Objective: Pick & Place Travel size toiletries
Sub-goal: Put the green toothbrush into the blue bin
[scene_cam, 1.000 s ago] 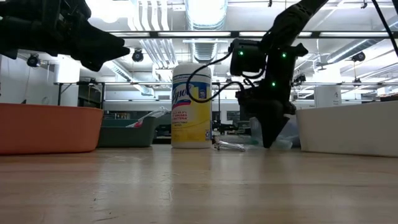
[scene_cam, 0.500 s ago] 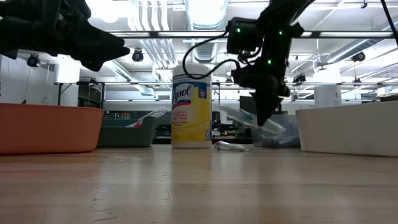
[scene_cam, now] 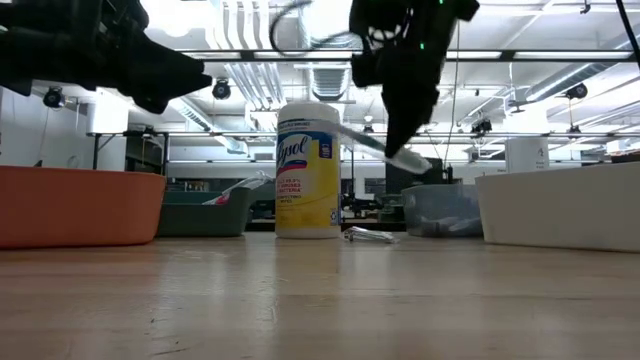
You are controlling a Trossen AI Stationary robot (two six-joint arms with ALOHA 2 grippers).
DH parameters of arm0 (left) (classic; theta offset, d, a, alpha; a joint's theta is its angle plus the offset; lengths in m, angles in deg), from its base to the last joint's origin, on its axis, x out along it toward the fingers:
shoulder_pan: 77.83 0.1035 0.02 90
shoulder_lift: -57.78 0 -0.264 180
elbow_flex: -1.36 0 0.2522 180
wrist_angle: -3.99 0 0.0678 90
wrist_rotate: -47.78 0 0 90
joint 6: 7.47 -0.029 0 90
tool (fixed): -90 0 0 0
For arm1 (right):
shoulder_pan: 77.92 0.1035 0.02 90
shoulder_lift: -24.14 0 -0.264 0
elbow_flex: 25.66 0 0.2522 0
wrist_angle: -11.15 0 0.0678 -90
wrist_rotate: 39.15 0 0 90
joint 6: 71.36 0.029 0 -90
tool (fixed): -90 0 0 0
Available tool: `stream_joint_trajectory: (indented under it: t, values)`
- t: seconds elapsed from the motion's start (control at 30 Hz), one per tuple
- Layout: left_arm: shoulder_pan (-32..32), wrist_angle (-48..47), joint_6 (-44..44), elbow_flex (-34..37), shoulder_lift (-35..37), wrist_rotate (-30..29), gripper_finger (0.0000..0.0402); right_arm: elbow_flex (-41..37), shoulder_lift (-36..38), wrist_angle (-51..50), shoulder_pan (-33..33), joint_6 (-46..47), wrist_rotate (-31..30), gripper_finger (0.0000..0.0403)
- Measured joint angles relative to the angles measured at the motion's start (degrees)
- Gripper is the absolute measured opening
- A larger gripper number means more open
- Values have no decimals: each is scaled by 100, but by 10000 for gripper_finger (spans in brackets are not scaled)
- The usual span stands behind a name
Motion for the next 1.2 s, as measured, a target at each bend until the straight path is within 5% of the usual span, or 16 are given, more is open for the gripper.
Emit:
stream_joint_trajectory:
  t: [0.8, 1.2]
  values:
    - [4, 3342, 44, -39, -2408, -293, 193, 211, -13, 1649, 503, -1175, -60, 27]
    - [4, 3395, -104, -1333, -3909, -250, 193, 123, -18, 2076, 503, -1249, -39, 27]
